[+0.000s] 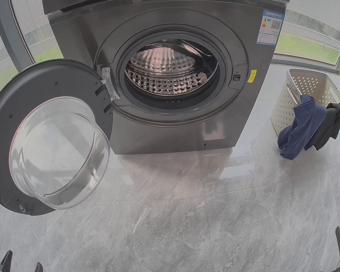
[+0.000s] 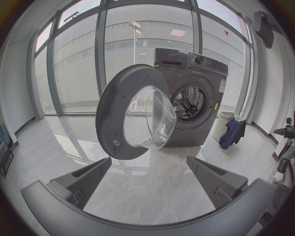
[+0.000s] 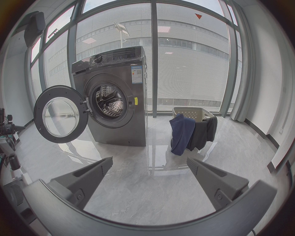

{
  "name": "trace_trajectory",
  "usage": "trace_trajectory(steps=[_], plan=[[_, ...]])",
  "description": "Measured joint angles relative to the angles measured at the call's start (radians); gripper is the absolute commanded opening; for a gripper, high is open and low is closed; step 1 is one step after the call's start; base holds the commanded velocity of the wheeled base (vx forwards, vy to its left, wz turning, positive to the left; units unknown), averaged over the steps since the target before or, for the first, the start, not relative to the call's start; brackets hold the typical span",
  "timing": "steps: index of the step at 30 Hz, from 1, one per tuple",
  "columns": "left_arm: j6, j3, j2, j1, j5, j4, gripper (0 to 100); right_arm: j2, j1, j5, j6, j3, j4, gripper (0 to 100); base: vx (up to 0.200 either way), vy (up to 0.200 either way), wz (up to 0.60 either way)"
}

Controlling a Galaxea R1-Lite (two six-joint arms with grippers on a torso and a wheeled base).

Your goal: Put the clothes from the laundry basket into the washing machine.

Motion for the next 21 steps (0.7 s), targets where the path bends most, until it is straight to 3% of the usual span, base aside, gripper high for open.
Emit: trace_trajectory(steps=[3, 12, 21], plan=[[0.001, 0.000, 0.000, 0.000, 0.000, 0.000, 100, -0.003, 0.000, 0.000, 0.000, 0.000, 0.000, 100, 0.000, -0.200, 0.00], [0.001, 0.000, 0.000, 0.001, 0.000, -0.001, 100, -0.005, 0.001, -0.001, 0.000, 0.000, 0.000, 100, 0.000, 0.000, 0.00], [0.001, 0.000, 0.000, 0.000, 0.000, 0.000, 100, -0.005, 0.000, 0.000, 0.000, 0.000, 0.000, 100, 0.200, 0.000, 0.00]])
